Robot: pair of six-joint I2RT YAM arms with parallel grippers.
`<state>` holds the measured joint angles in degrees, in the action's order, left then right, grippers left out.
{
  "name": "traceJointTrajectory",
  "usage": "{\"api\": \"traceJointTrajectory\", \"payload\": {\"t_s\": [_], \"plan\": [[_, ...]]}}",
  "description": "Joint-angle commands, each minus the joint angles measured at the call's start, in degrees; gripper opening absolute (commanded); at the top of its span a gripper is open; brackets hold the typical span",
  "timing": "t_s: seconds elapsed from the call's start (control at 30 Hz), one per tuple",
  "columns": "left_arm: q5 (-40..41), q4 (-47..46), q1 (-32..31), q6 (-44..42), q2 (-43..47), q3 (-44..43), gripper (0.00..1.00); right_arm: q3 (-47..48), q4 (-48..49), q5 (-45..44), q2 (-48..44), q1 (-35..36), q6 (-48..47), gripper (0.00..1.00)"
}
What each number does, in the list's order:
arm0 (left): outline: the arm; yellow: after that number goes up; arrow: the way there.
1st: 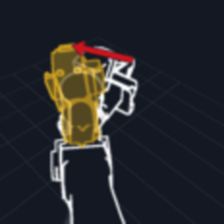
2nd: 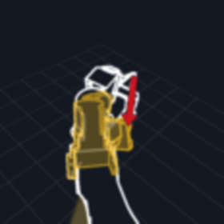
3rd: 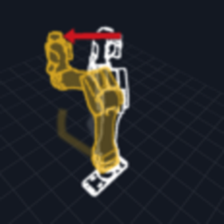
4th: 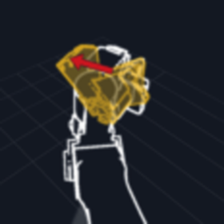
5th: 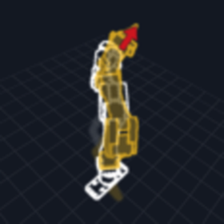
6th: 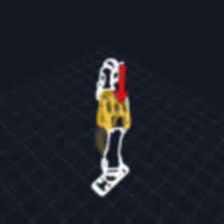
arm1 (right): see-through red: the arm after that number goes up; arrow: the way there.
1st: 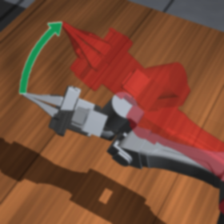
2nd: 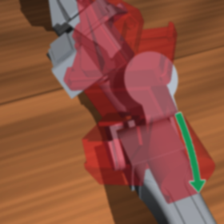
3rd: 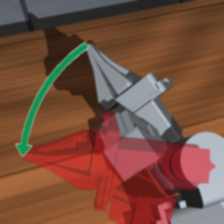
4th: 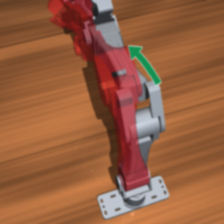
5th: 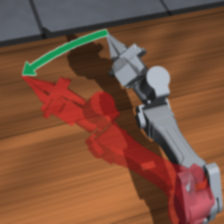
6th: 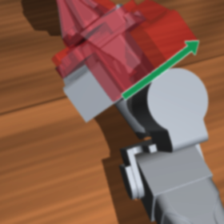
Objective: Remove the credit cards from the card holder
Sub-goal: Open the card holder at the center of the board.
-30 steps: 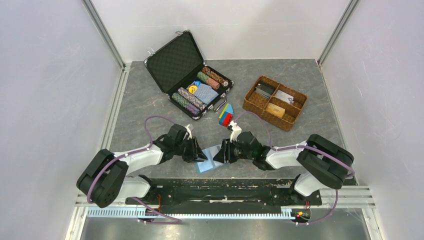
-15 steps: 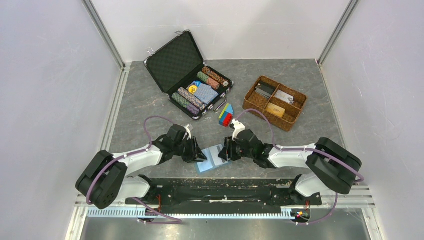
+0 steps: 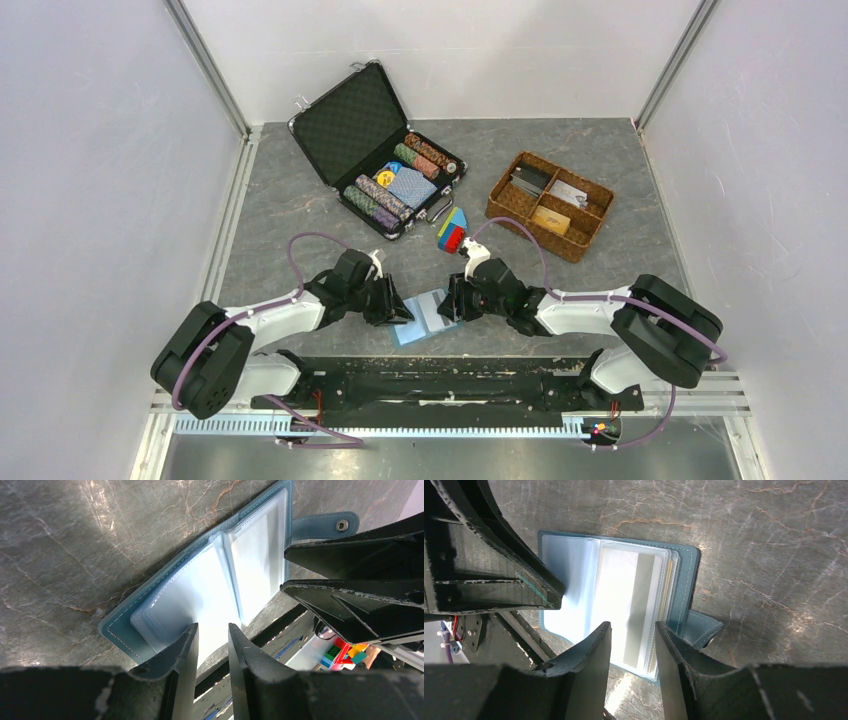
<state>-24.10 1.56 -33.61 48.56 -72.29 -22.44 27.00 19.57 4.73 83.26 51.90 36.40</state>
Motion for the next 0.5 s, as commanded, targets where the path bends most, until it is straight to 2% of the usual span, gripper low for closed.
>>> {"api": "traceJointTrajectory", "payload": {"t_s": [0.0, 0.47], "plan": [[1.4, 0.8, -0.2, -0.2, 0.8, 0.8, 0.36, -0.2, 5.5, 2.9, 0.4, -0.1, 1.0, 0.40], [1.3, 0.7, -0.2, -0.3, 0.7, 1.0, 0.36, -0.4, 9.5, 6.5, 1.7, -0.1, 3.0, 0.40]]}}
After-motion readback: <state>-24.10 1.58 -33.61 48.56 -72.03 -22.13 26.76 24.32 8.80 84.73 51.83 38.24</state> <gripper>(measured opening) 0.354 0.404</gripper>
